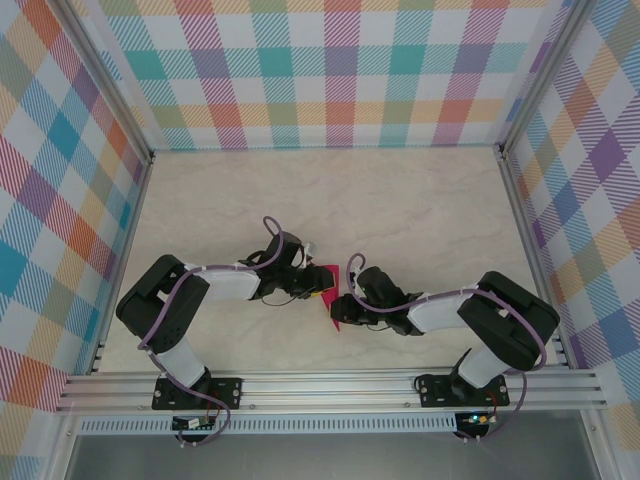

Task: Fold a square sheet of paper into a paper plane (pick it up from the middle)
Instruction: Fold the wing for the fifth time at the center of the table.

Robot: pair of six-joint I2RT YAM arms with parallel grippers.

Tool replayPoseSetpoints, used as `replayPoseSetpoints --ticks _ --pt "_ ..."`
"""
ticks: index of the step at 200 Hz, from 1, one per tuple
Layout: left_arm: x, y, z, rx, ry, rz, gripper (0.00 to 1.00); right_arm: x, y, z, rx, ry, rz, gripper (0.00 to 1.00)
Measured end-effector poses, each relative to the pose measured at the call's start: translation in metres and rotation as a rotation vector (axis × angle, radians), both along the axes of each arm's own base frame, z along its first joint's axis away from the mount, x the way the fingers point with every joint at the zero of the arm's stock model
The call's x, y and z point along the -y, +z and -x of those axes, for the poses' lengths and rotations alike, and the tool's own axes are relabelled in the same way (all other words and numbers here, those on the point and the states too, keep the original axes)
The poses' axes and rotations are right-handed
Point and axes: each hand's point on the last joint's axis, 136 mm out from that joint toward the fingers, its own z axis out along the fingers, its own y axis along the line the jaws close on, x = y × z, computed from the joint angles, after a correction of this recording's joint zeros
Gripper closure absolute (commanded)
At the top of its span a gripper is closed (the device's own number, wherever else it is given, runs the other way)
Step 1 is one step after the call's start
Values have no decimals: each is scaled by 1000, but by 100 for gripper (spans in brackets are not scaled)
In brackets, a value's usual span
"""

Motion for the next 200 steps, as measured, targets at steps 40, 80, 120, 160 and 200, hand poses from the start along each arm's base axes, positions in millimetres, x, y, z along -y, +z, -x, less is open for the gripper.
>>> replayPoseSetpoints --ticks 40,80,120,160,200 --pt "0 6 -1 23 -2 2 54 5 0 -6 -28 -26 -36 88" --pt "0 31 -3 85 -6 37 52 9 0 -8 -71 -45 -63 87" --pt "-1 46 -6 125 5 53 51 9 -3 -6 -109 -38 -78 86" --pt "-3 40 -2 122 5 52 51 6 -2 -6 -159 -32 -129 86" --pt "-5 33 7 104 -16 64 51 4 -2 -7 -196 -33 -162 86"
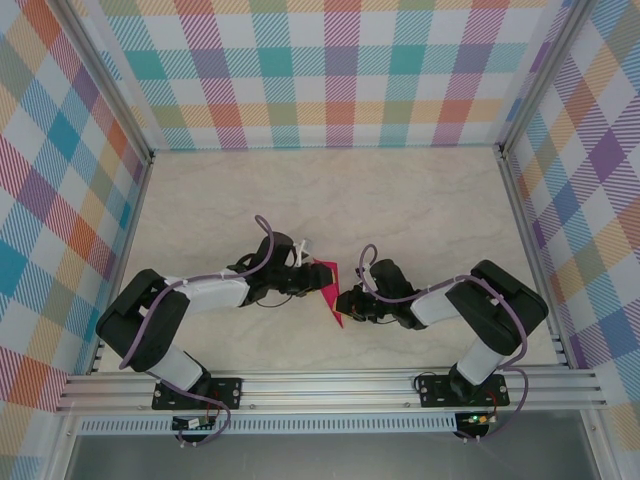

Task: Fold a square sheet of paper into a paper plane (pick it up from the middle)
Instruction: Fold the wing for the fifth time at the center of the table.

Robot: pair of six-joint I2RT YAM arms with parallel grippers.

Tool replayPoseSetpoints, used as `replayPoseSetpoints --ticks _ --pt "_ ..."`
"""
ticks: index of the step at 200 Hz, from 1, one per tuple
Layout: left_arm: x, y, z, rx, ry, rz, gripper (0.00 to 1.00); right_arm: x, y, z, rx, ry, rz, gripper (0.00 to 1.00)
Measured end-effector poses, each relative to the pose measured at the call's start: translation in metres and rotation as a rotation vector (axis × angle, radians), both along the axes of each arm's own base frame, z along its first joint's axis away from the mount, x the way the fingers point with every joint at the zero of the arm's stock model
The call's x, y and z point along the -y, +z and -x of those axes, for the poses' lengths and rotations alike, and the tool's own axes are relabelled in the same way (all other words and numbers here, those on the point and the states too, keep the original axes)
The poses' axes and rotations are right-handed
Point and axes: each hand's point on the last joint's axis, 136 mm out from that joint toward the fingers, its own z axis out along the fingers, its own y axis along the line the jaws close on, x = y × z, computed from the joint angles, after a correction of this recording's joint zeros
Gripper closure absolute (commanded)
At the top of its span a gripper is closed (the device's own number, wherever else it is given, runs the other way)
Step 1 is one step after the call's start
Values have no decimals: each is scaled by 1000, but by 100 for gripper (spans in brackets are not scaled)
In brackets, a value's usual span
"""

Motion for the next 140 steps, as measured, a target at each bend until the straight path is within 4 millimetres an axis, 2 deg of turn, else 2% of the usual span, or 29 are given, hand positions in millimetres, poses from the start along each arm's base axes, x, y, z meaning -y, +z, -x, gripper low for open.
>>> replayPoseSetpoints --ticks 49,91,140 --pt "10 10 -3 29 -34 57 51 0 0 0 -5 -1 -5 85" --pt "15 1 -9 11 -37 45 52 0 1 0 -5 -2 -6 84" --pt "15 -15 -14 -4 -25 6 53 -1 3 -1 2 -7 13 77"
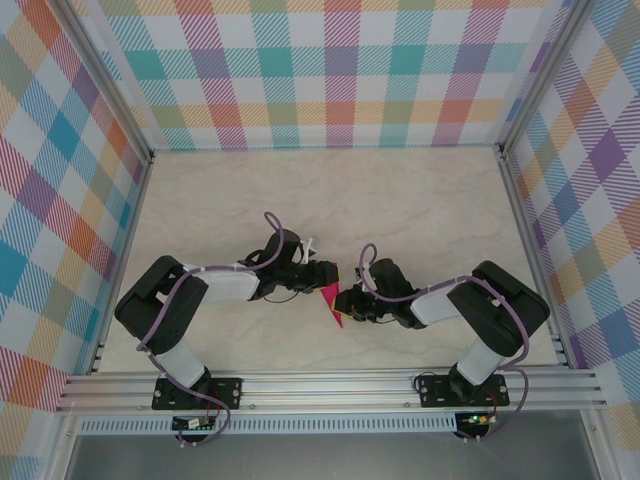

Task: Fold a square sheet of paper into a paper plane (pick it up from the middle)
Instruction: Fold the wing for the fifth time at the center of the table.

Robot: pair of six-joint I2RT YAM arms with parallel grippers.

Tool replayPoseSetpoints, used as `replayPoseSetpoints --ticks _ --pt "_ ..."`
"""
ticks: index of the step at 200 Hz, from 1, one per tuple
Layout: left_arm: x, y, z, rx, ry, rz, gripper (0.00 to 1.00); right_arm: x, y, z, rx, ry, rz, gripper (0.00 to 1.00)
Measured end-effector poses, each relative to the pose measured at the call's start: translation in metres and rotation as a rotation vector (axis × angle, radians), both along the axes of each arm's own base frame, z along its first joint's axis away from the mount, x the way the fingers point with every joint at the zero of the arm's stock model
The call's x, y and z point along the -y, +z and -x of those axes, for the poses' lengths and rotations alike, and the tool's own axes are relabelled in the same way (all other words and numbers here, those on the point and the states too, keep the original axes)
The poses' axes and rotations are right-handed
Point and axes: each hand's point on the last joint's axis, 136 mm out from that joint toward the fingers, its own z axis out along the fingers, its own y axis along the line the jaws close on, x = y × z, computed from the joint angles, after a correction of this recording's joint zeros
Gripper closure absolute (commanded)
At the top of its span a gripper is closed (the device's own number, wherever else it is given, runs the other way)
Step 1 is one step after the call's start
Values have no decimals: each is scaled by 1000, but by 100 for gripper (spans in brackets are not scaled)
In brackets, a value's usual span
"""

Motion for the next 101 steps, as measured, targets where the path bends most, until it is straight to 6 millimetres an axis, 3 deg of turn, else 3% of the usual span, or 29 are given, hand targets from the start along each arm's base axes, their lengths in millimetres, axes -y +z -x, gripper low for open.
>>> replayPoseSetpoints --ticks 101 --pt "1 -6 -2 3 -7 -25 53 4 3 -5 23 -21 71 71"
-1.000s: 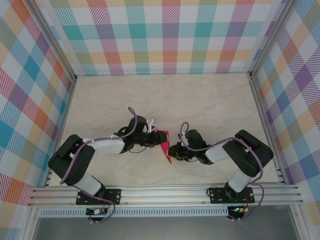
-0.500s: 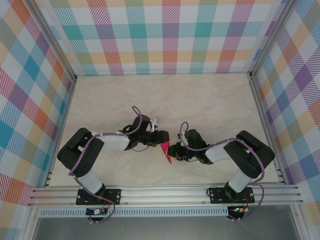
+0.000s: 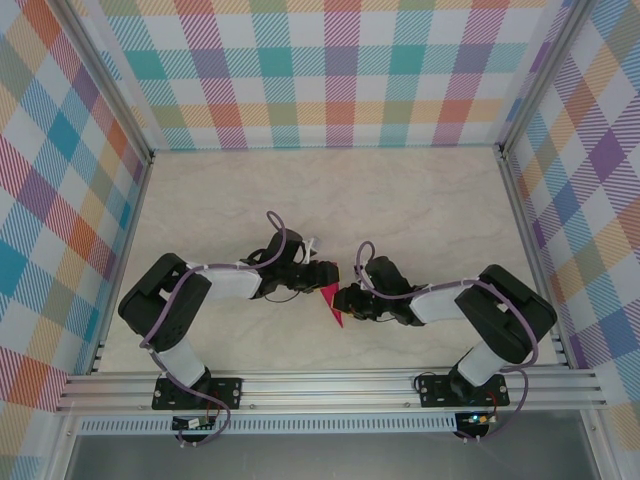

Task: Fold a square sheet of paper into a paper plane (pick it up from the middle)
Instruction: Fold the wing for the fifth time at the center of the table.

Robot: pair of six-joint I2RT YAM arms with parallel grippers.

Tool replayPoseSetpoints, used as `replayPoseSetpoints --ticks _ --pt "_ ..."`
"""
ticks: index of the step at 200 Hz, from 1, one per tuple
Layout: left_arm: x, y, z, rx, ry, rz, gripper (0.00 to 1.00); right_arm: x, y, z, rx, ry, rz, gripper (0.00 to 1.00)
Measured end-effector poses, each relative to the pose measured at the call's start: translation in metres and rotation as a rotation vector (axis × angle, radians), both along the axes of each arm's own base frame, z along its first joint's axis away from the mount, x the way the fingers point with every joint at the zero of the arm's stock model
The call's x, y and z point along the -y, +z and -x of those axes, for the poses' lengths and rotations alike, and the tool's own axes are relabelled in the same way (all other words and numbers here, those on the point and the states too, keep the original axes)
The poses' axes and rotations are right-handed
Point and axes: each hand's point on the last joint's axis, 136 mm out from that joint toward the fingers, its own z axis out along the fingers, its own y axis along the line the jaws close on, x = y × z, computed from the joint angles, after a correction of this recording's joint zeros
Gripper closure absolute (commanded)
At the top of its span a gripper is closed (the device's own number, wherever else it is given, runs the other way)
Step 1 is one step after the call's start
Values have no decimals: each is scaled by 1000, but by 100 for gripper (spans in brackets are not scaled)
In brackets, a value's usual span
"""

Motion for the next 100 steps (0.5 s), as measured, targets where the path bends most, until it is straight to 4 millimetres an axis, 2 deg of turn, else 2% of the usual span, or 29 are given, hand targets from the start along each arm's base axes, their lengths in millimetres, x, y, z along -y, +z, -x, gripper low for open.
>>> replayPoseSetpoints --ticks 57,73,100 --pt "0 0 0 0 0 0 54 0 11 -7 40 -2 14 73" --pt "0 0 0 0 -1 0 54 -2 8 -8 38 5 18 80" --pt "0 0 0 0 -1 0 54 -3 4 -8 29 5 24 83"
